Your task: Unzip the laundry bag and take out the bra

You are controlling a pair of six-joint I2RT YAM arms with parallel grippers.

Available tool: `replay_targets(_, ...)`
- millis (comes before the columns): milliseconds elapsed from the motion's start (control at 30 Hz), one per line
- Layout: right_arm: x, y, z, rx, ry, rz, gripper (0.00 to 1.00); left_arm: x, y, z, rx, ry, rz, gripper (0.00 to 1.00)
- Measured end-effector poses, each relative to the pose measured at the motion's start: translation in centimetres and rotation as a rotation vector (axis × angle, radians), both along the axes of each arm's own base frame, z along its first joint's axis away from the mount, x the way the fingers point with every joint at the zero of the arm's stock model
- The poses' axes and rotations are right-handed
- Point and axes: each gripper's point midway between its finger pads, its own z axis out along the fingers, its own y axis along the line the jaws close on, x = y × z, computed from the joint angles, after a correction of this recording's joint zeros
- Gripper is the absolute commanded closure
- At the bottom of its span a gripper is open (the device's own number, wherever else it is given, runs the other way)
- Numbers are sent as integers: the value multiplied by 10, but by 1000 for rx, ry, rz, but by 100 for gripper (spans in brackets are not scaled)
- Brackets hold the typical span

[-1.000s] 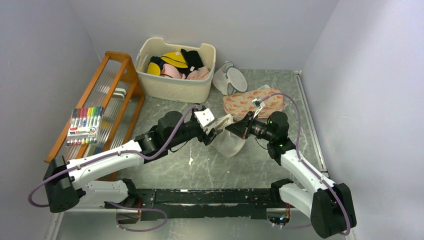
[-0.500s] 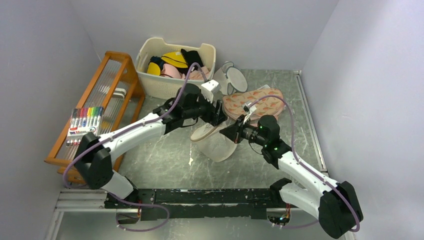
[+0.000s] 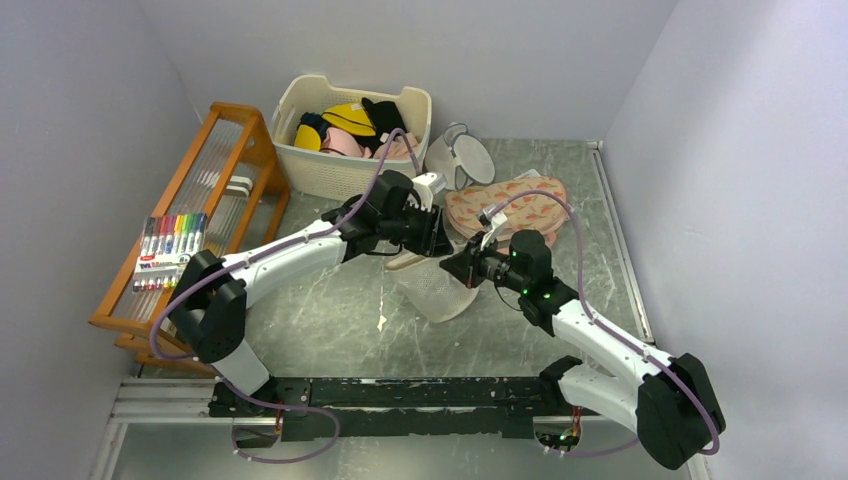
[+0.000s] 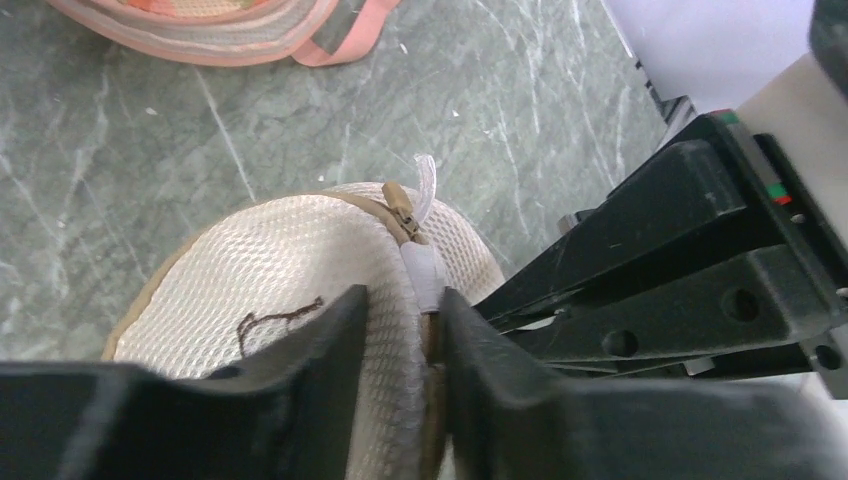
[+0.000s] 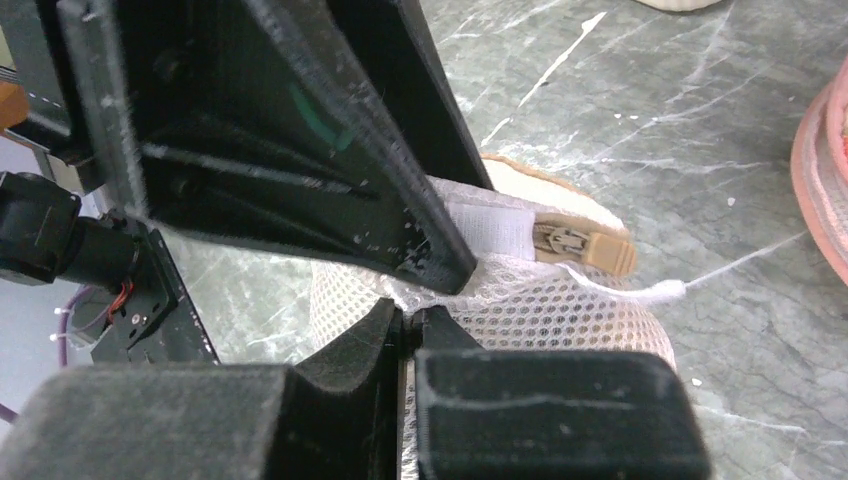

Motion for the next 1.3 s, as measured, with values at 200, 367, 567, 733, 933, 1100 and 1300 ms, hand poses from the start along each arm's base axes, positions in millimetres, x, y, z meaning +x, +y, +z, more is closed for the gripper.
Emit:
replay_targets(200, -9, 9, -2, 10, 21, 32, 73, 1, 3, 2, -8, -9, -37, 91)
replay_targets(367, -16, 5, -2, 6, 49, 11, 41, 2, 7, 14, -7, -100, -81, 93)
replay_targets(567, -13, -16, 23, 12, 36, -84, 24, -4, 22, 61, -50, -315, -135, 93)
replay_targets(733, 8, -42, 53, 56, 28, -155, 21, -11, 34, 80, -76, -460, -163, 93)
replay_targets(933, 14, -55, 61, 138, 87, -114, 25, -15, 37, 72, -78, -516, -196, 93)
replay_targets(1100, 5, -40, 61, 198, 163, 15, 24, -16, 37, 70, -72, -537, -213, 93)
replay_targets(1300, 12, -36, 84, 243, 157, 71, 31, -21, 35, 71, -82, -551, -246, 93)
